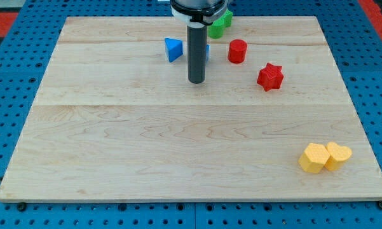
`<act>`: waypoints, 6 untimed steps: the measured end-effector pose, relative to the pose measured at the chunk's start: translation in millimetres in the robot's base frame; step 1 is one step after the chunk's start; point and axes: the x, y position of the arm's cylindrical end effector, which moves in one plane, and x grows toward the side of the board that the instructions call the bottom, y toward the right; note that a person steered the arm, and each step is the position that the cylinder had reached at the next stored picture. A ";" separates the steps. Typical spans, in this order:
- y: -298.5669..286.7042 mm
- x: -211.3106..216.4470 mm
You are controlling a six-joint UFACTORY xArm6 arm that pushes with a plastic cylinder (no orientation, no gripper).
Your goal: Push blue cube closer to the blue triangle
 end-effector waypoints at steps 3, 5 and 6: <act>40.3 -40.7; 30.6 -70.3; 14.5 -73.4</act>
